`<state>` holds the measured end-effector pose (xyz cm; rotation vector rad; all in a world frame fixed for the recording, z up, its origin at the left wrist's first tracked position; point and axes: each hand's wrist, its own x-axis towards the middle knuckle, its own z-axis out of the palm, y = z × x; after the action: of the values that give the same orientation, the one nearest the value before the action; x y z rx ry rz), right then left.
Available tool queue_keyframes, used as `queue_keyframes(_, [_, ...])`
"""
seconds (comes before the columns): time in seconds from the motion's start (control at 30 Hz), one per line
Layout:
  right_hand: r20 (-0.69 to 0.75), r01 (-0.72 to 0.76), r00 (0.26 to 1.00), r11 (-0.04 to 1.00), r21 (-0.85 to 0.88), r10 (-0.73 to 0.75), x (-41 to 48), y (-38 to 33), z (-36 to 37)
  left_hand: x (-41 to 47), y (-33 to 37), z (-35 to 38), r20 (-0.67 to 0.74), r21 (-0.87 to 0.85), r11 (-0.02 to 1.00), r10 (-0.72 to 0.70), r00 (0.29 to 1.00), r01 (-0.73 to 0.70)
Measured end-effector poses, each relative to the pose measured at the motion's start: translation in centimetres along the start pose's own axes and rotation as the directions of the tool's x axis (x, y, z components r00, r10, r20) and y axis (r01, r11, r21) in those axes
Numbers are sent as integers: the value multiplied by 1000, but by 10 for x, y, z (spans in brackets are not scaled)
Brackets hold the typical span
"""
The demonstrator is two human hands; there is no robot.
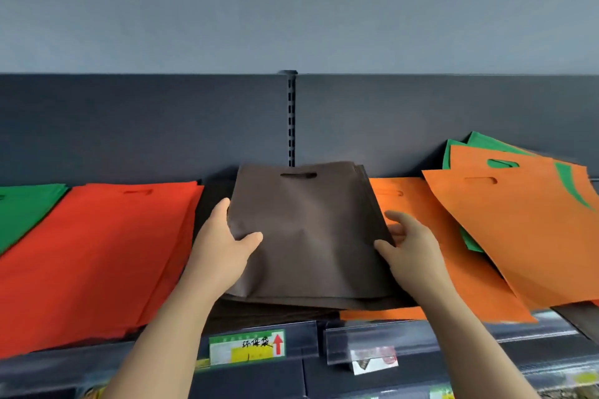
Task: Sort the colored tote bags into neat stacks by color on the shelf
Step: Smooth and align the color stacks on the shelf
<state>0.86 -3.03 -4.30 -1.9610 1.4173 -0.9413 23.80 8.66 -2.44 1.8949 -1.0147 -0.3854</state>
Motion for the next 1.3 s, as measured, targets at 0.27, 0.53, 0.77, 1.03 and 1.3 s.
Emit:
queue_keyframes(0.27, [66, 50, 997, 994, -101, -44, -18, -25, 58, 3, -48, -43, -14, 241, 965, -108, 994, 108])
queue_keyframes(0.53, [117, 81, 992, 942, -326, -45, -20, -34, 75, 4, -60, -48, -16, 455, 886, -90, 996, 88])
queue_keyframes(0.77, [126, 142, 988, 865, -482, -92, -24, -38, 67, 8, -61, -41, -34, 515, 854, 113, 993, -80])
queue_keyframes(1.03, [-16, 60, 997, 858, -511, -79, -22, -13, 5, 6, -4, 16, 39, 304, 900, 316, 948, -313])
queue_keyframes(1.3, [-124, -100, 992, 790, -605, 30, -3, 56, -85, -5, 61, 117, 264, 173, 881, 389, 882, -440])
